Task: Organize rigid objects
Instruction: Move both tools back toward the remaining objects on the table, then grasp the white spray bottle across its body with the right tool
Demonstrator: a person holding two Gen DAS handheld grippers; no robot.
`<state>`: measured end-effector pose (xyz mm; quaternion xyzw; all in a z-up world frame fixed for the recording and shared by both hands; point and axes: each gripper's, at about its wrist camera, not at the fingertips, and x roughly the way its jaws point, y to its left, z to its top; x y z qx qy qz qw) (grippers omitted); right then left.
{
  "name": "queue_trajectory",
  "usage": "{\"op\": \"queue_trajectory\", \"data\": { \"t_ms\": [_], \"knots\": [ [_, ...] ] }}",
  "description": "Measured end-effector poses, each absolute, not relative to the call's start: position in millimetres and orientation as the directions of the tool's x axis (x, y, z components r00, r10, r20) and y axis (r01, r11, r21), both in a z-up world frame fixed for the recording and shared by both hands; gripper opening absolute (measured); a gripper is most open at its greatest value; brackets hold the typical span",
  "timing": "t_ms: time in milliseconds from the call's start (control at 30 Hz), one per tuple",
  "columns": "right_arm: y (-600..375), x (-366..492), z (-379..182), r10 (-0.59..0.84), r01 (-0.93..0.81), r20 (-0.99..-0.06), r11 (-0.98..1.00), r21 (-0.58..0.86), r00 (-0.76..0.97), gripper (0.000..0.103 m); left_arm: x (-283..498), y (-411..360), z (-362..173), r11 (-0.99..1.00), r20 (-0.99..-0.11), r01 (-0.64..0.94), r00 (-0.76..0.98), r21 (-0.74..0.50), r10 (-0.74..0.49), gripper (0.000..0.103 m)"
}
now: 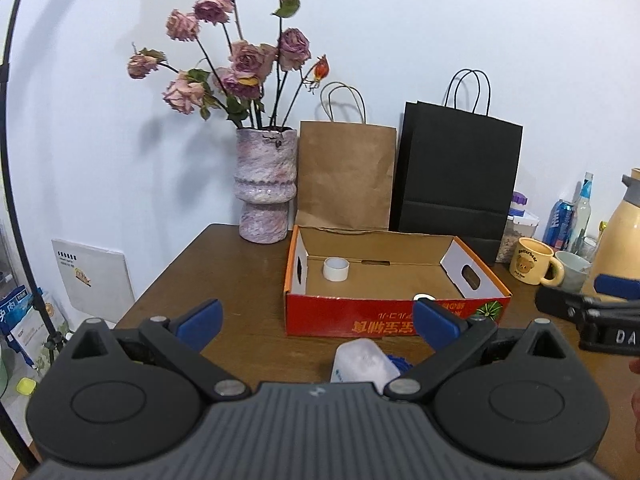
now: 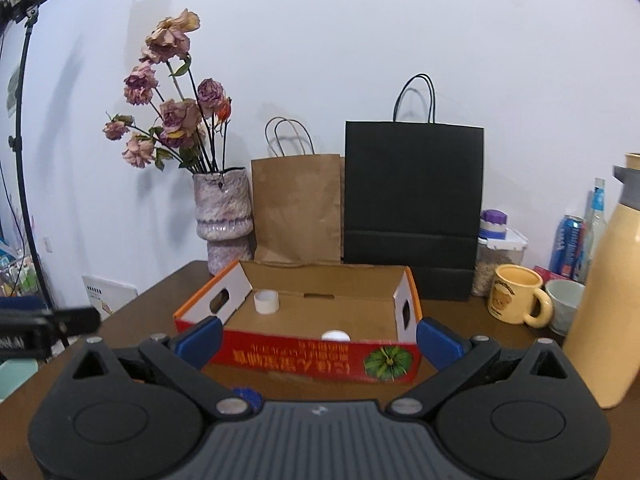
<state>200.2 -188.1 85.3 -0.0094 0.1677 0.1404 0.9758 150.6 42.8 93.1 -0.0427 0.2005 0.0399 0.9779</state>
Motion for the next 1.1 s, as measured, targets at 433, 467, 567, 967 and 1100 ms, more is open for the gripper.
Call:
{"op": "queue_trajectory", "data": {
  "t_ms": [433, 467, 567, 967, 1100],
  "knots": [
    [-196.4, 149.5, 41.5, 0.228, -0.259, -0.427, 0.966, -0.017, 0.875, 0.103, 106.0, 53.1, 61.4, 0.994, -0.44, -0.081, 0.897, -0.079, 0.038, 0.103],
    [-196.3, 147.3, 38.2, 0.227, -0.261, -0.434, 0.965, -0.02, 0.872, 0.103, 103.6, 53.9, 59.8, 0.994, -0.442, -0.08, 0.896, -0.079, 0.037, 0.103],
    [-195.7, 141.1, 27.7, 0.224, -0.264, -0.459, 0.964, -0.023, 0.86, 0.103, 96.3, 56.4, 53.3, 0.994, -0.448, -0.082, 0.893, -0.077, 0.039, 0.103],
    [-186.6, 110.8, -1.0, 0.288, -0.349, -0.508, 0.937, -0.026, 0.812, 0.103, 71.4, 59.8, 25.8, 0.995, -0.478, -0.075, 0.877, -0.065, 0.035, 0.103],
    [-179.0, 97.6, -11.7, 0.358, -0.424, -0.502, 0.906, -0.018, 0.787, 0.103, 57.5, 59.7, 15.3, 0.995, -0.489, -0.083, 0.871, -0.052, 0.047, 0.103]
  ]
}}
